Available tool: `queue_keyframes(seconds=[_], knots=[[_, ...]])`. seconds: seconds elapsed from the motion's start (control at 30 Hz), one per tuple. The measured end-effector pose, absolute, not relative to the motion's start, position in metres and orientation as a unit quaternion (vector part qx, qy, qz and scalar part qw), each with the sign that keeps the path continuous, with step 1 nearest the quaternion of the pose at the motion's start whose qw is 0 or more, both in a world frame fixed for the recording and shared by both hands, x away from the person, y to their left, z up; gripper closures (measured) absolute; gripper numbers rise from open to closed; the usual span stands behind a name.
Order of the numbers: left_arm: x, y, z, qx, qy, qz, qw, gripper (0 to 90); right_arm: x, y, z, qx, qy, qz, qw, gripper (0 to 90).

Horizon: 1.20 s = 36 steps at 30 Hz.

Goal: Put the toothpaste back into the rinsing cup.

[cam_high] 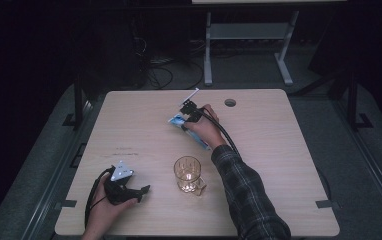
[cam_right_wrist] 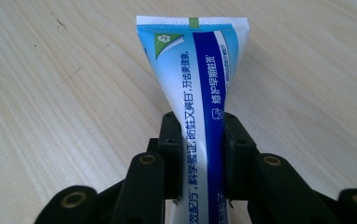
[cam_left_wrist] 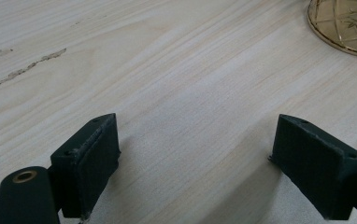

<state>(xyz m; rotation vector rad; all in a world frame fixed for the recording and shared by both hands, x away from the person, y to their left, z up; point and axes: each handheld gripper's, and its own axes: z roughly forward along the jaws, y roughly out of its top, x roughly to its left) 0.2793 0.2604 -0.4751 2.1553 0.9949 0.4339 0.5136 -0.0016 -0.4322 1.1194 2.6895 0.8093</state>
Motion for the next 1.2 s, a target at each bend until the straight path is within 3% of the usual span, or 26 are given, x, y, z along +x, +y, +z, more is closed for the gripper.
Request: queue_keyframes(seconds=[1.2], knots=[[0.279,0.260,-0.475,0.835,0.385,0.169,0.356,13.8,0.489,-0.054,-0.377,0.375,0.850,0.362,0.078,73.3]])
